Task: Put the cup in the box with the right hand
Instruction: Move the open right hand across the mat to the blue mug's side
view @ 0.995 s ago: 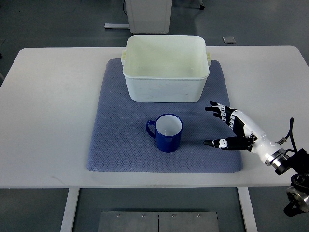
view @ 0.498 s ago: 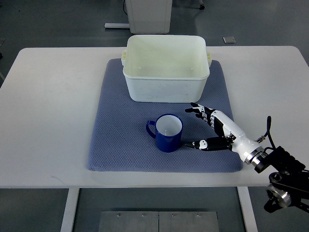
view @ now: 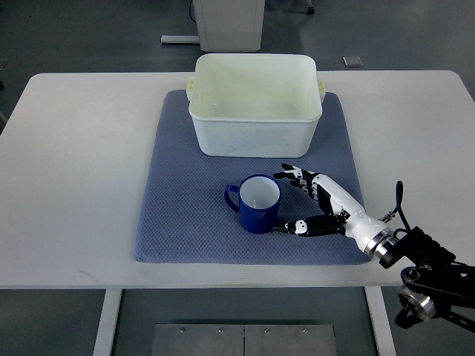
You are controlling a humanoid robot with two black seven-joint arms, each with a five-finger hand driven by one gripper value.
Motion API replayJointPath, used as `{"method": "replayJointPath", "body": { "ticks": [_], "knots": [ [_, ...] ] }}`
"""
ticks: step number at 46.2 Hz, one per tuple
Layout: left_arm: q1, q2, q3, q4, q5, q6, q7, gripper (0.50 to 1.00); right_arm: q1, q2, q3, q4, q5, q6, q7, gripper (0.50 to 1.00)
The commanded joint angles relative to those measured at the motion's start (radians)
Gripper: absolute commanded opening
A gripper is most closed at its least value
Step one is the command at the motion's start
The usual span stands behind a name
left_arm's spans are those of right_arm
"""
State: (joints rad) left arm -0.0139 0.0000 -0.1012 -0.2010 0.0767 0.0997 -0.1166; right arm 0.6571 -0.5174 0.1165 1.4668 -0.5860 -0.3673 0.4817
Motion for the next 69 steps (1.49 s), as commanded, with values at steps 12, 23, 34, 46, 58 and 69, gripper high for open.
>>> {"method": "replayJointPath", "body": {
  "ticks": [12,23,34,46,58,69],
  "knots": [
    [0.0,0.0,0.0,0.0,0.0,0.0,0.0,1.0,0.013,0.031,0.0,-0.01,0.002,-0.005,-0.02,1.0],
    [0.0,0.0,0.0,0.0,-0.002,0.0,0.0,1.0,0.025,0.059,-0.001,-0.022,0.011,-0.007,-0.035,1.0],
    [0.0,0.0,0.0,0.0,0.0,0.0,0.0,1.0,0.047,0.071,-0.017,-0.033,0.032,-0.007,-0.048,1.0],
    [0.0,0.0,0.0,0.0,-0.002,0.0,0.0,1.0,0.094,0.091,-0.077,-0.037,0.055,-0.045,-0.048,1.0],
    [0.0,0.0,0.0,0.0,0.0,0.0,0.0,1.0,0.108,0.12,-0.09,-0.042,0.083,-0.056,-0.048,1.0],
    [0.0,0.0,0.0,0.0,-0.002,0.0,0.0,1.0,0.113,0.122,-0.092,-0.043,0.094,-0.056,-0.055,1.0]
  ]
}}
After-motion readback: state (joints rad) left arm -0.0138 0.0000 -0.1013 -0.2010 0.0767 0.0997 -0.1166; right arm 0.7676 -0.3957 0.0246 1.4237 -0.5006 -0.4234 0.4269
